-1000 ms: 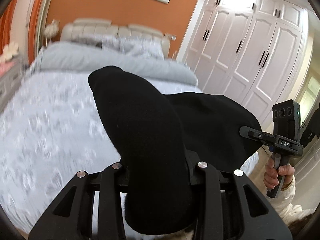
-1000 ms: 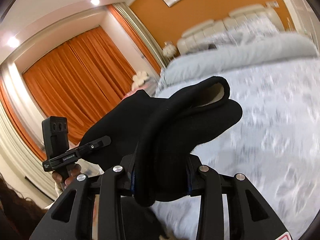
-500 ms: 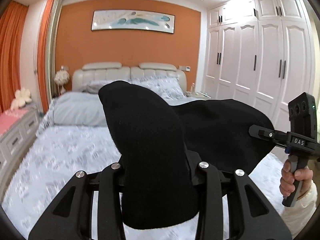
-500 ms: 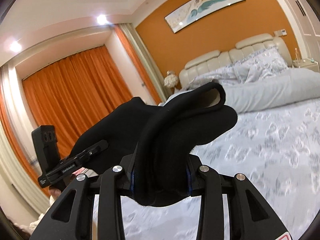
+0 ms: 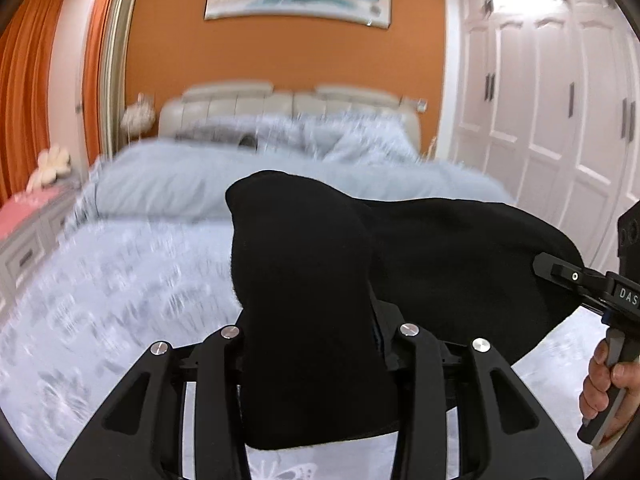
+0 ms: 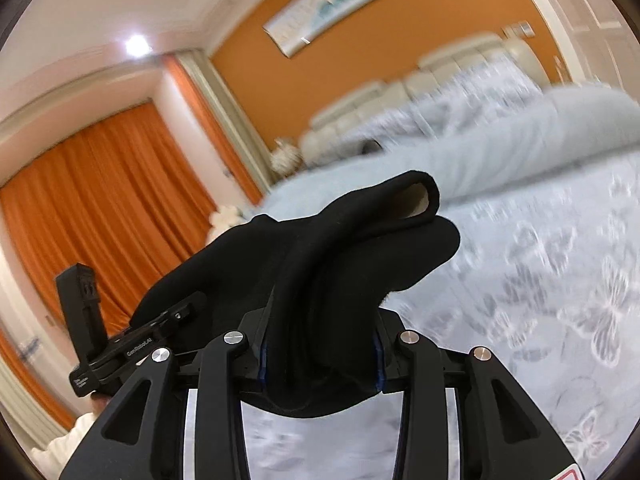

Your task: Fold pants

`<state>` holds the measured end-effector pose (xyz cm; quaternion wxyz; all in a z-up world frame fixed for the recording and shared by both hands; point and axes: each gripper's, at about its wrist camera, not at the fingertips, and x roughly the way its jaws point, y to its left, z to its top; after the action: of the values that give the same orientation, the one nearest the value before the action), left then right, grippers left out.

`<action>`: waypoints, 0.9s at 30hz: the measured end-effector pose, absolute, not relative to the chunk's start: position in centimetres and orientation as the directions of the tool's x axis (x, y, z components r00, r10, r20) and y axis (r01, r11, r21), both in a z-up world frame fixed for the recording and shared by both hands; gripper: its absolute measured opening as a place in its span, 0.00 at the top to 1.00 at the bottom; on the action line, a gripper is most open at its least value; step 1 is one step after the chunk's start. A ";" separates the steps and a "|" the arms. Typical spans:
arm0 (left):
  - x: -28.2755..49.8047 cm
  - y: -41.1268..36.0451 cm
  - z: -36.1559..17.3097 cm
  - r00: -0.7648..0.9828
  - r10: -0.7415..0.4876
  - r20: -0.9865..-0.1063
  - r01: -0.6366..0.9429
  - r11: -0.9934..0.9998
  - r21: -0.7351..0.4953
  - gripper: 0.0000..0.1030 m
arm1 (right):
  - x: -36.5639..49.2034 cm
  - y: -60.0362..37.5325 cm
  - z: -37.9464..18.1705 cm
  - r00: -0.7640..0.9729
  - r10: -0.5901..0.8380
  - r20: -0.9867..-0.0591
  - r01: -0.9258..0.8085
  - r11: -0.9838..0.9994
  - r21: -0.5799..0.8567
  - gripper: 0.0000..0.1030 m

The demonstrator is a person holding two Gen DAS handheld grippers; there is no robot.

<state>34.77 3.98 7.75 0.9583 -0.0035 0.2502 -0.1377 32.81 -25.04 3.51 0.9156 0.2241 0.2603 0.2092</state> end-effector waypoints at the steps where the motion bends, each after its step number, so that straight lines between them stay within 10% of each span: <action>1: 36.0 3.6 5.0 0.820 -0.256 -0.512 0.255 0.964 -0.074 0.65 | 33.9 -25.2 0.8 0.764 0.493 -0.416 -0.240 0.816 0.526 0.66; 6: 38.9 3.8 -5.1 0.732 -0.238 -0.638 0.229 0.968 -0.099 0.65 | 35.7 -25.4 -8.9 0.679 0.473 -0.562 -0.149 0.838 0.525 0.63; 10: 38.0 6.1 -10.3 0.691 -0.251 -0.678 0.195 0.968 -0.160 0.35 | 34.6 -27.9 -12.6 0.597 0.534 -0.598 -0.085 0.784 0.616 0.41; 13: 36.4 8.5 -8.9 0.705 -0.257 -0.662 0.174 0.966 -0.190 0.32 | 32.5 -30.5 -9.6 0.674 0.411 -0.614 0.006 0.828 0.560 0.31; 18: 33.9 8.5 -1.5 0.819 -0.190 -0.541 0.161 0.982 -0.100 0.16 | 33.9 -27.6 -3.4 0.714 0.409 -0.568 -0.123 0.872 0.474 0.44; 23: 37.3 4.4 -0.1 0.807 -0.112 -0.580 0.103 0.993 -0.050 0.09 | 42.0 -23.8 -6.7 0.626 0.221 -0.748 0.004 0.958 0.287 0.21; 25: 38.7 3.4 -1.5 0.777 -0.097 -0.622 0.089 0.995 -0.044 0.09 | 43.5 -23.5 -8.6 0.559 0.283 -0.779 0.005 0.939 0.345 0.63; 27: 39.4 3.0 -2.8 0.757 -0.076 -0.649 0.078 0.997 -0.027 0.09 | 43.3 -23.0 -6.8 0.609 0.284 -0.740 -0.045 0.945 0.325 0.75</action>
<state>39.35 2.96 -2.76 0.9372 0.0008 0.3463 -0.0411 43.26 -23.00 -6.78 0.8864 0.1378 0.4320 0.0928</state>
